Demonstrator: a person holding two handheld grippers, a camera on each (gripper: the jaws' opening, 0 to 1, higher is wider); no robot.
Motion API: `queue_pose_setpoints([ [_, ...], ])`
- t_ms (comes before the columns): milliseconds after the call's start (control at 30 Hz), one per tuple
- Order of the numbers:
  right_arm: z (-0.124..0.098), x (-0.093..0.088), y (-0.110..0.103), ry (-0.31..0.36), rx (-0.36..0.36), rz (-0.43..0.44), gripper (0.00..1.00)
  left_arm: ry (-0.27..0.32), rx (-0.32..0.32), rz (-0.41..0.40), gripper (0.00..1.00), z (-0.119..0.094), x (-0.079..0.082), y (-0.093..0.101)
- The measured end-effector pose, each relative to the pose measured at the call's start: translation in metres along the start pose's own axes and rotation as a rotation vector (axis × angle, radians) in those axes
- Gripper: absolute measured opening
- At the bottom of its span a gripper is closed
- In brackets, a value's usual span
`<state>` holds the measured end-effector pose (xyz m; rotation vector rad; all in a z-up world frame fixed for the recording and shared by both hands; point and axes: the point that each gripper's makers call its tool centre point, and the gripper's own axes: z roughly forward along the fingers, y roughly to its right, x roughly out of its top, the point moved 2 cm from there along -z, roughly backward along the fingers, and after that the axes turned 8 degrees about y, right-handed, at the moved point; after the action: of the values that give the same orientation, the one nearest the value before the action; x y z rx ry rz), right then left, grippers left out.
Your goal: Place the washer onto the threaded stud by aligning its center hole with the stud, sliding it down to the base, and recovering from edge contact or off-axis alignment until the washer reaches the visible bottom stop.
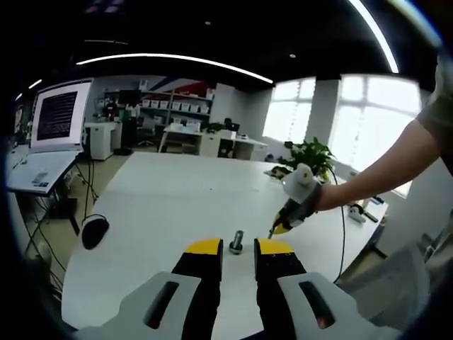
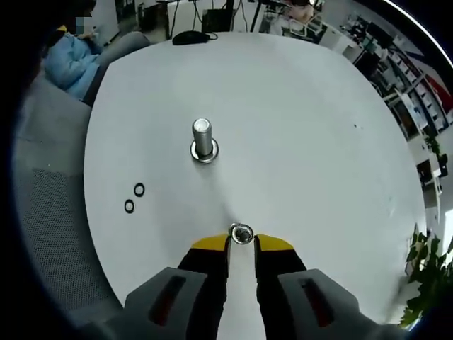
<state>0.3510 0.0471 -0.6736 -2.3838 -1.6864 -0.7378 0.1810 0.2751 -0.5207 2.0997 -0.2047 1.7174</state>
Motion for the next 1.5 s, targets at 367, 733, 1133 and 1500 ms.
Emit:
queue_pose_setpoints([
  [367, -0.004, -0.001, -0.003, 0.014, -0.008, 0.002, 0.16, -0.002, 0.005, 0.004, 0.15, 0.000, 0.000, -0.001],
  [733, -0.007, -0.015, -0.010, 0.001, 0.001, 0.028, 0.16, -0.003, 0.005, 0.009, 0.15, 0.000, 0.000, -0.001],
  [1133, 0.004, -0.017, -0.044, -0.009, 0.076, 0.018, 0.16, 0.003, 0.010, 0.012, 0.15, -0.001, 0.001, -0.002],
  [1500, 0.013, -0.008, -0.083, 0.019, 0.158, 0.026, 0.16, 0.002, 0.013, 0.014, 0.15, -0.001, 0.000, -0.003],
])
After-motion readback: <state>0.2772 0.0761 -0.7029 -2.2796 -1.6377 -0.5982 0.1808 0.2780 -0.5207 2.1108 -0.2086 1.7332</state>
